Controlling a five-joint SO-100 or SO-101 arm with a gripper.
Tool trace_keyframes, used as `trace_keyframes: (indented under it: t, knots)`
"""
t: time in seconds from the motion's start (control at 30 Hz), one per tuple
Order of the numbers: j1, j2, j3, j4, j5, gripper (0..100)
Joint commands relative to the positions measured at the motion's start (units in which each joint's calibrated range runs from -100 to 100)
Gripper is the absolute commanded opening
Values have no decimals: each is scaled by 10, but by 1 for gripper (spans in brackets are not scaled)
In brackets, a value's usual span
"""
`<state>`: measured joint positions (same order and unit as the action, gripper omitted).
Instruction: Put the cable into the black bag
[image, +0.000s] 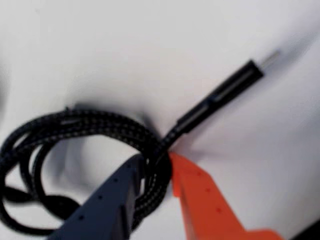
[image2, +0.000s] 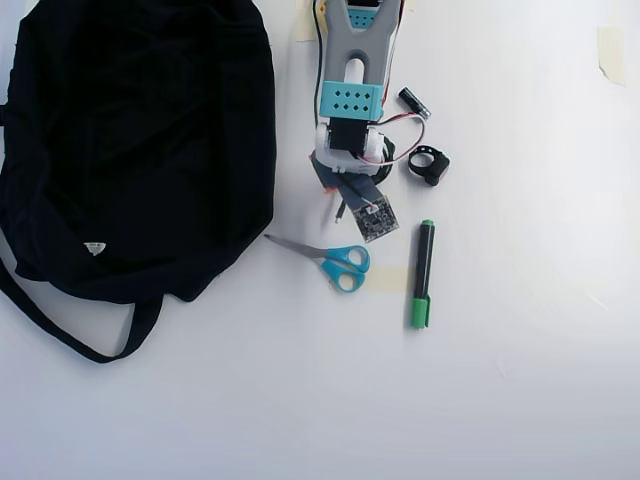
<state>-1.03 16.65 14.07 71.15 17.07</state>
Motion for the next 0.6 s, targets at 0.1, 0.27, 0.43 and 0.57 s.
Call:
trace_keyframes:
  t: [0.1, 0.27, 0.43, 0.57]
  knots:
    - [-14, -25, -128, 122, -2, 2]
    - [-16, -56, -178, 185, -2, 2]
    - [-16, -100, -190, 200, -2, 2]
    - [-14, -138, -190, 195, -5, 2]
